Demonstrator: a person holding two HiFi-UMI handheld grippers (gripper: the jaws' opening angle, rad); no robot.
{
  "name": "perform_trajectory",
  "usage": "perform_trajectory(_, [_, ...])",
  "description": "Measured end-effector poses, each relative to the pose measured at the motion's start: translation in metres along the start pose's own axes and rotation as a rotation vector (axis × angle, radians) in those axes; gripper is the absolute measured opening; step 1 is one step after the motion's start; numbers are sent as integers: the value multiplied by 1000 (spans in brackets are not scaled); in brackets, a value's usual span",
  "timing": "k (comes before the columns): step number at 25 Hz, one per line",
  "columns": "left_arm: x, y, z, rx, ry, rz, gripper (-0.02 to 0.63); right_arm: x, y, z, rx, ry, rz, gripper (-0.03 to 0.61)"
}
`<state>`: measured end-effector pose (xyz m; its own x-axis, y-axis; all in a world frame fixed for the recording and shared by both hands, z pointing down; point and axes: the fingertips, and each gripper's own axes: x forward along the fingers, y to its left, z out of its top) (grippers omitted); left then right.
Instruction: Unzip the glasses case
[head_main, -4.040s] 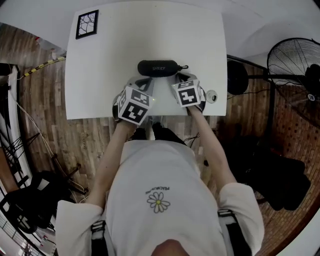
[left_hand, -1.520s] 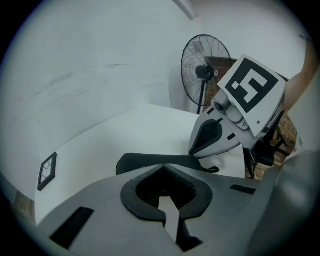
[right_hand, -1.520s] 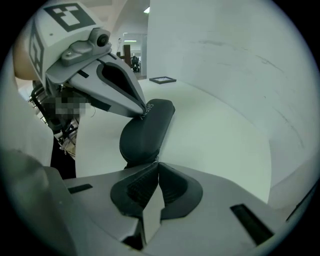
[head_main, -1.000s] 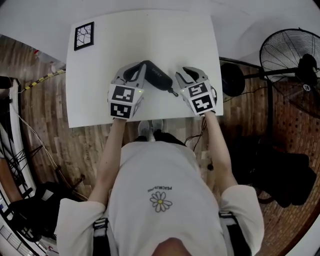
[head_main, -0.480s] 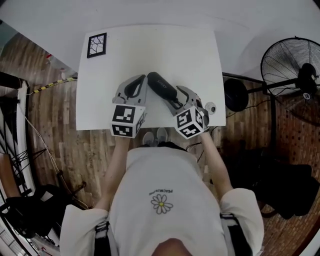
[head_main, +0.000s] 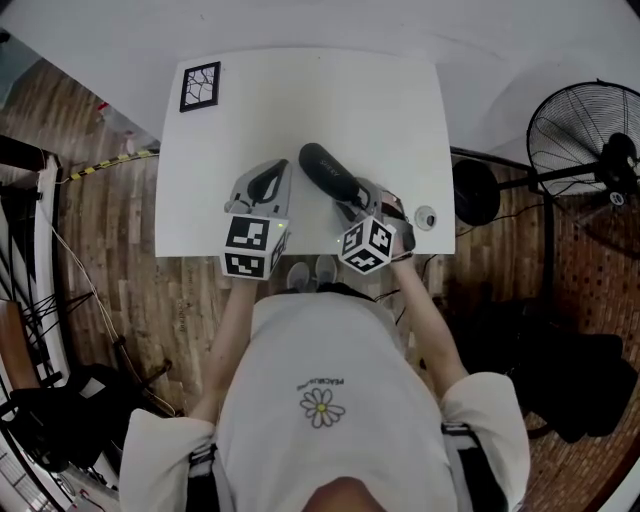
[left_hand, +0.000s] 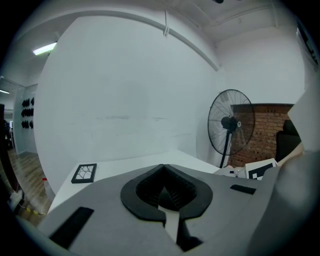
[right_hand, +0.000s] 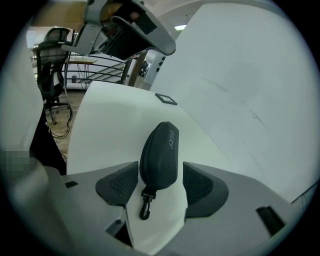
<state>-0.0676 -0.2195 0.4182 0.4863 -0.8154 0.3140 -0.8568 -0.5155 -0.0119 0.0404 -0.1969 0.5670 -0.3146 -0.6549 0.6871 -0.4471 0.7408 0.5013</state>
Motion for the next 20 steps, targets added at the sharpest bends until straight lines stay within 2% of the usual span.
perform_trajectory(7, [1,8,-1,-14,5,8,12,-3,-26,-4,39,8,-64,245])
perform_trajectory(13, [0,11,-7,-26,18,13,11,1,-69,-21,170,37,-136,245])
perform_trajectory(20, [0,15,-6,-27,16,19,12,7,-94,-36,286,52,-172,245])
